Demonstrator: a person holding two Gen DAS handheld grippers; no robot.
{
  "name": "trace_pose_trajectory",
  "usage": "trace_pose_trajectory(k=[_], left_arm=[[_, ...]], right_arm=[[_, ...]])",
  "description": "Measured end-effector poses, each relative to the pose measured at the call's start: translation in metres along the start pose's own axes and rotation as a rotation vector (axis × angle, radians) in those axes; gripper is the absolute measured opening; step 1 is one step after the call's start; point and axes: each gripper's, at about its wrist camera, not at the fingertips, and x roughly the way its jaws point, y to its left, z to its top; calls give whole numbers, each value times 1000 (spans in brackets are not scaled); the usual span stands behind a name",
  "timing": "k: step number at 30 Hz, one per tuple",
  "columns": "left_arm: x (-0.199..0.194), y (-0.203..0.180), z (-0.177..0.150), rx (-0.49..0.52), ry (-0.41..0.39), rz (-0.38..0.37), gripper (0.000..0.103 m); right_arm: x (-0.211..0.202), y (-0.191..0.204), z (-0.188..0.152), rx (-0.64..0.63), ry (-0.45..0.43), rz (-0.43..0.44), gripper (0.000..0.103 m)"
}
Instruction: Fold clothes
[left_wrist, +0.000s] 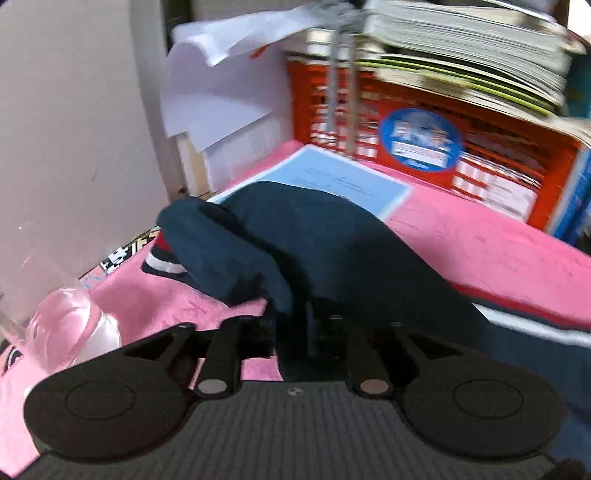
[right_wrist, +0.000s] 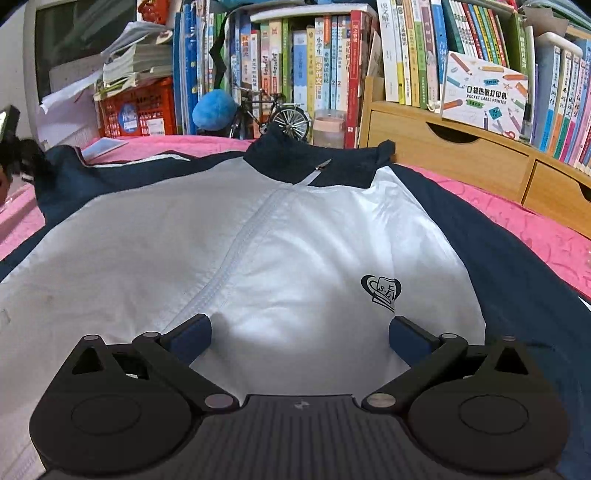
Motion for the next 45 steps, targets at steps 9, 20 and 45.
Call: trace_pose_trajectory(k=[9, 20, 45], left_arm=[[-124, -49, -45, 170, -185, -282, 65], [-142, -174, -148, 426, 12, -516, 71], [-131, -157, -153, 433, -79, -458, 102]], right_arm=[[0, 0, 1, 2, 1, 0, 103], [-1, -6, 1, 38, -3, -51, 103], [0, -8, 2, 48, 1, -61, 103]])
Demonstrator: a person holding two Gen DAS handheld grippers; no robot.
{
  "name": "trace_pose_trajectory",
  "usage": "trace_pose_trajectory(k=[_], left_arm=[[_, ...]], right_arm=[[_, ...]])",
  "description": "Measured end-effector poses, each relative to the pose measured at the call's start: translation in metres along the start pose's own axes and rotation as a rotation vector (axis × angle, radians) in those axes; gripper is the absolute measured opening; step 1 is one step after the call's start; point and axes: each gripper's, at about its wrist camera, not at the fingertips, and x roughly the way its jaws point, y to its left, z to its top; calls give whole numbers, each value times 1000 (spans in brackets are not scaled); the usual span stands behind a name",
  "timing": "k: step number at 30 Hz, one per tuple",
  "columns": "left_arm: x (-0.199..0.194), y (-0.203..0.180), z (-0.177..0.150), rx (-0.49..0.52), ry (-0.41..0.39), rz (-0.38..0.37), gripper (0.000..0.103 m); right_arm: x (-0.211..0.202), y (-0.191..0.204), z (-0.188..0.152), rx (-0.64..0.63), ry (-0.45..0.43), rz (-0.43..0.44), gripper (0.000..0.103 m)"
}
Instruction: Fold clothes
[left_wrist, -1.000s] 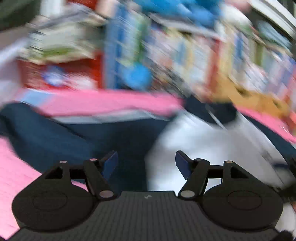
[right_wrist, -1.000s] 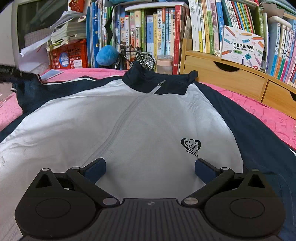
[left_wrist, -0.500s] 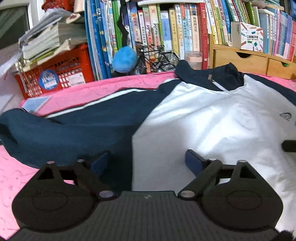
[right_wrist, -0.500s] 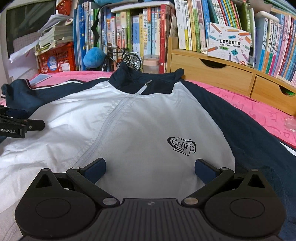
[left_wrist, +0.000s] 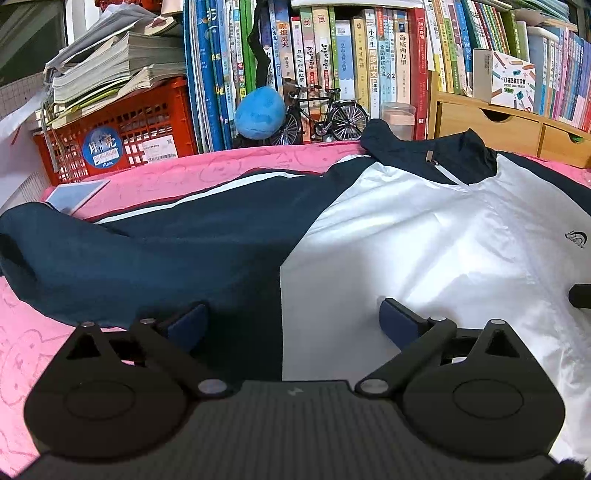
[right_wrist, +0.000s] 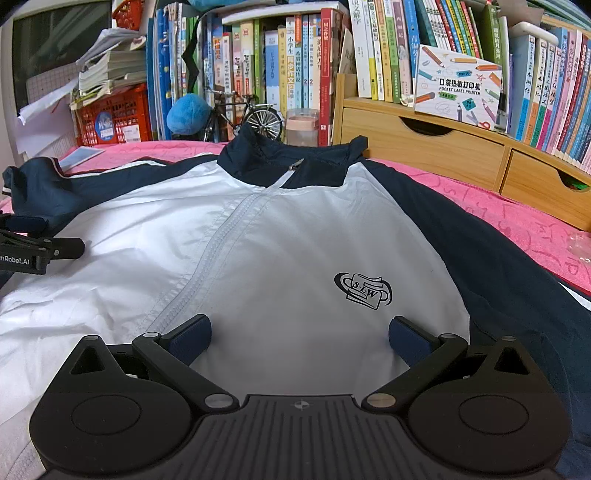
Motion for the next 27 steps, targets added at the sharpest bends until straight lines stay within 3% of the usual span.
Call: trace_pose_trajectory(k=[15, 18, 21, 22, 25, 27], left_arm=[[3, 8, 0, -37, 13, -28, 103], [3, 9, 0, -41, 15, -34, 103], [3, 9, 0, -37, 16, -42, 103], [4, 9, 0, -36, 16, -45, 103], [5, 10, 0, -36, 17, -50, 103], [5, 11, 0, -37, 18, -53, 103]], right_arm=[[-1, 2, 0, 4, -1, -16, 103], [-8, -3, -2, -39, -10, -85, 102], [-18, -42, -8, -6, -17, -265, 102], [-20, -66, -13, 60, -9, -339, 103], [-29, -128, -19, 337, 51, -303, 103], [-36, -113, -11, 300, 41, -376, 99]])
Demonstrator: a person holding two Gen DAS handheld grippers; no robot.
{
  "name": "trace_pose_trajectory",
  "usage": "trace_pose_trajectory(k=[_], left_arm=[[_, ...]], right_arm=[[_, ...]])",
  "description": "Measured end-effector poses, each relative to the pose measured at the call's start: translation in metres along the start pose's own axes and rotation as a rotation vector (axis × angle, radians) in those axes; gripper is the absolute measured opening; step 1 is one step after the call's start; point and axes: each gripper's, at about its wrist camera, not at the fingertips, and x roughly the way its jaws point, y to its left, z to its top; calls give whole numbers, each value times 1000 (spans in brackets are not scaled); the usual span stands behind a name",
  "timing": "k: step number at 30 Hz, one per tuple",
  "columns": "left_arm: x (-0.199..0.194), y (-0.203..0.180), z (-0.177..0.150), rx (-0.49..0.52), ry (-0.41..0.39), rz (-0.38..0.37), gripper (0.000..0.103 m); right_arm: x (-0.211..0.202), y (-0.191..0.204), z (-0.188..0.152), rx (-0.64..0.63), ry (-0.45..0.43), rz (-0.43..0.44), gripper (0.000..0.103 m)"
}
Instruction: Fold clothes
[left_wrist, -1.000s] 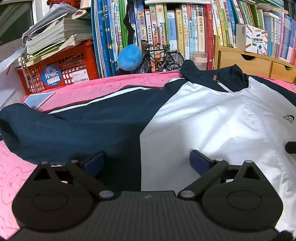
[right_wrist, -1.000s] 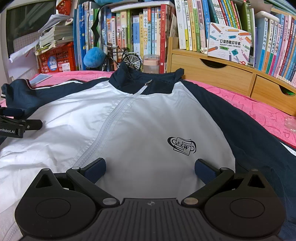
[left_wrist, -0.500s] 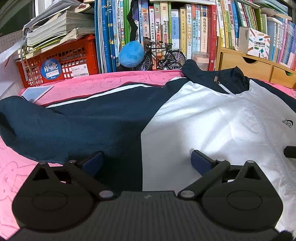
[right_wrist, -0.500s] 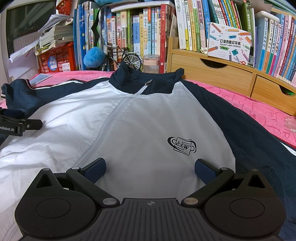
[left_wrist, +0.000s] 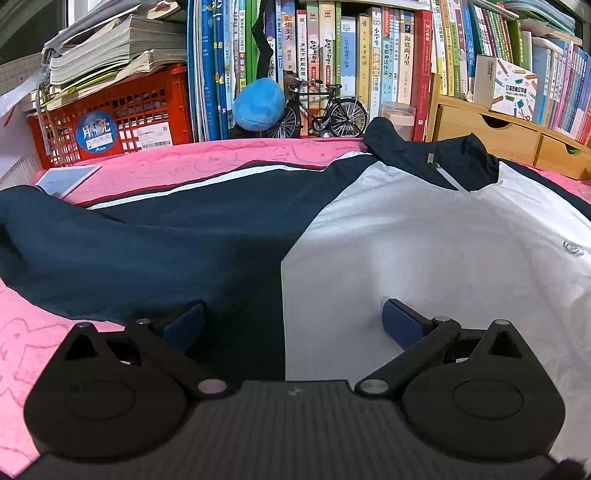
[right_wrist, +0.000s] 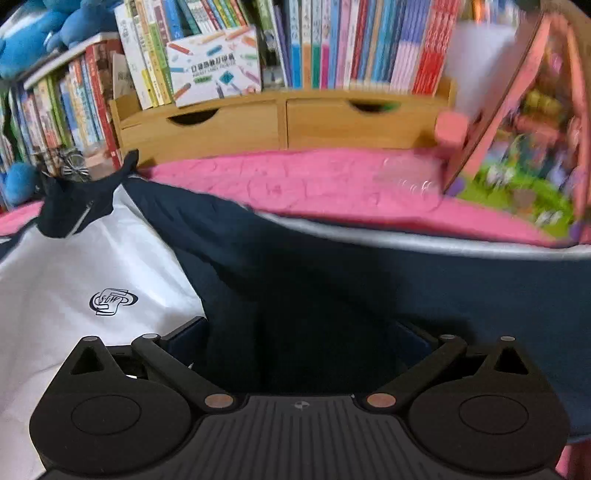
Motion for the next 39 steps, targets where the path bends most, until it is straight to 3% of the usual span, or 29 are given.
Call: trace_pose_trajectory(k=[2, 3, 8, 11, 14, 18, 20, 21, 22, 23, 24, 25, 28, 32, 35, 39], left_arm=[[0, 0, 0, 0, 0, -2, 103], [0, 0, 0, 0, 0, -3, 103], [1, 1, 0, -3, 0, -6, 103], [1, 0, -1, -4, 0, -7, 103], [1, 0, -1, -5, 0, -8, 103], [1, 0, -1, -4, 1, -12, 103], [1, 1, -1, -3, 1, -12, 103], [1, 1, -1, -2, 1, -12, 103], [1, 1, -1, -2, 1, -12, 103], [1, 1, -1, -1, 1, -12, 103], [1, 1, -1, -1, 1, -12, 103], [1, 1, -1, -1, 1, -12, 103], [1, 2, -1, 0, 1, -13, 103], [1, 1, -1, 1, 1, -12, 103], [1, 1, -1, 3, 0, -11, 103], [1, 0, -1, 3, 0, -10, 103]], right_arm=[[-16, 41, -4, -152, -84, -42, 96], [-22, 59, -7, -197, -108, 1, 96], [-47, 147, -26, -298, -66, 444, 96], [-47, 173, -39, -373, -10, 544, 96], [-39, 162, -51, -415, 0, 494, 102], [-27, 92, -43, -274, -7, 337, 102], [-27, 54, -37, -216, -17, 258, 95], [-32, 40, -35, -197, -14, 232, 79], [-39, 26, -32, -166, -14, 246, 70], [-49, 11, -29, -125, -23, 254, 77], [-59, -2, -25, -90, -48, 205, 95], [-72, -18, -23, -70, -89, 134, 100], [-98, -72, -18, -4, -152, -19, 100], [-105, -173, -16, 267, -126, -223, 100], [-104, -252, -33, 512, -99, -266, 100], [-99, -309, -62, 706, -64, -252, 100]])
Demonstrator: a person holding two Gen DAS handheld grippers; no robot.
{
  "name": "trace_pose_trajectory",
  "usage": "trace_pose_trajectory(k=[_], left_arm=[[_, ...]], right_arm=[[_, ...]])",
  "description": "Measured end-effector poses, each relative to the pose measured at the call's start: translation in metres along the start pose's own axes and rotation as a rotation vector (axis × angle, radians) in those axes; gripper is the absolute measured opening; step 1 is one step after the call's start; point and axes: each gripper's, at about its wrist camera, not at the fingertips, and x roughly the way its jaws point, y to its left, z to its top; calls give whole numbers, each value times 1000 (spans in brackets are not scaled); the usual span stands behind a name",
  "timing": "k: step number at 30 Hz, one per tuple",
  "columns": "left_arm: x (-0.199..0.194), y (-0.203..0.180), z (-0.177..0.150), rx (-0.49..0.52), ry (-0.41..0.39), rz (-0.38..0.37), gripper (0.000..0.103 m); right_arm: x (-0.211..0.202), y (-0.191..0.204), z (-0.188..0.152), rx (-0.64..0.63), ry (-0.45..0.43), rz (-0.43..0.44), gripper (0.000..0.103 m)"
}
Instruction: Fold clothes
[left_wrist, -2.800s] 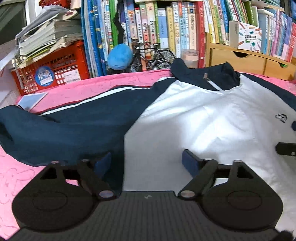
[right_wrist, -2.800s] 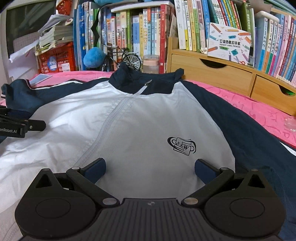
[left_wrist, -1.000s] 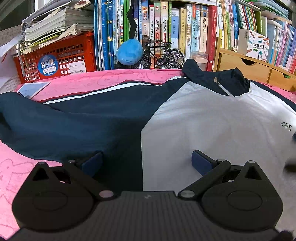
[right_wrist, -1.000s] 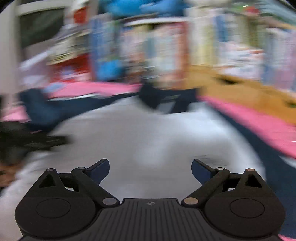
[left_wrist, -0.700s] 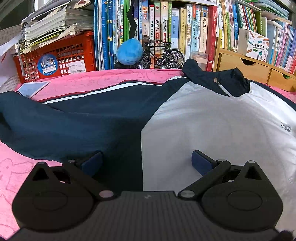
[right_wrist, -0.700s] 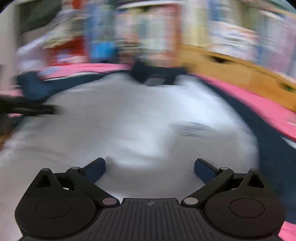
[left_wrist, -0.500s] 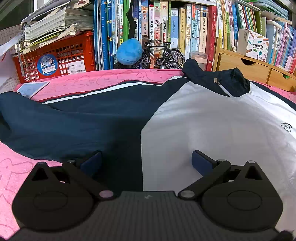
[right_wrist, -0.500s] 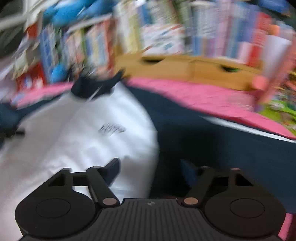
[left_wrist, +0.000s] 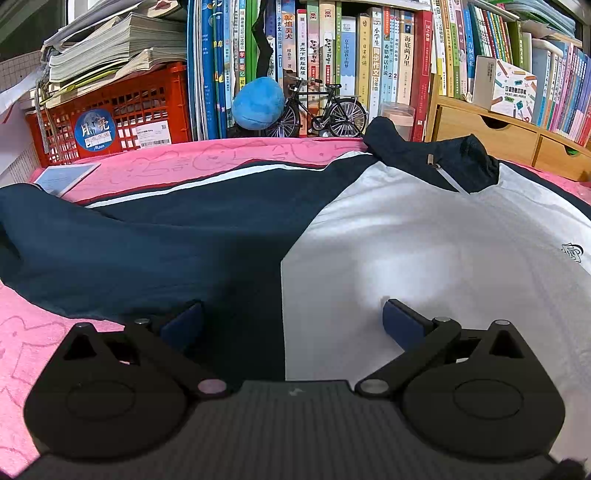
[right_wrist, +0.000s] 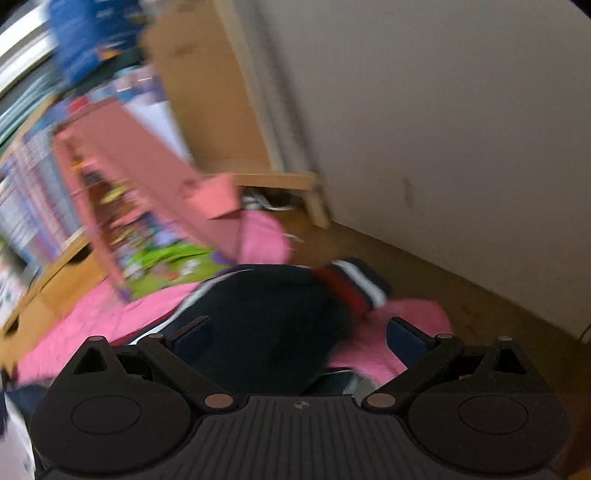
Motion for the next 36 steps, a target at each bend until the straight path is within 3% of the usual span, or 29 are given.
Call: trace_pose_trajectory(k=[6, 8, 10, 13, 15, 18, 22, 26, 29, 32, 34, 36], left_arm=[[0, 0, 0, 1, 0, 1, 103], [0, -1, 0, 1, 0, 2, 103], [0, -1, 0, 1, 0, 3, 103], [0, -1, 0, 0, 0, 3, 103], [0, -2, 0, -1, 1, 4, 103], [1, -1, 0, -1, 1, 2, 103], [1, 0, 0, -1, 1, 0, 103], [1, 0, 0, -3, 1, -2, 103], [0, -1, 0, -4, 2, -1, 103], [0, -1, 0, -6, 1, -2, 103], [0, -1, 0, -7, 2, -2, 103], [0, 0, 0, -6, 2, -3, 103]], right_arm=[[36, -6, 5, -22, 7, -59, 100], [47, -8, 7, 17, 25, -52, 84], [47, -11, 5, 101, 19, 9, 34], [37, -4, 4, 157, -31, 86, 25], [16, 7, 2, 160, -87, 177, 24], [-20, 41, -2, 132, -129, 399, 24], [-64, 141, -25, -118, -158, 628, 23], [-75, 254, -81, -321, -58, 851, 23], [-68, 325, -140, -485, 24, 882, 24], [-56, 374, -206, -690, 93, 831, 31], [-52, 385, -236, -788, 127, 806, 57], [-55, 388, -261, -868, 130, 793, 73]])
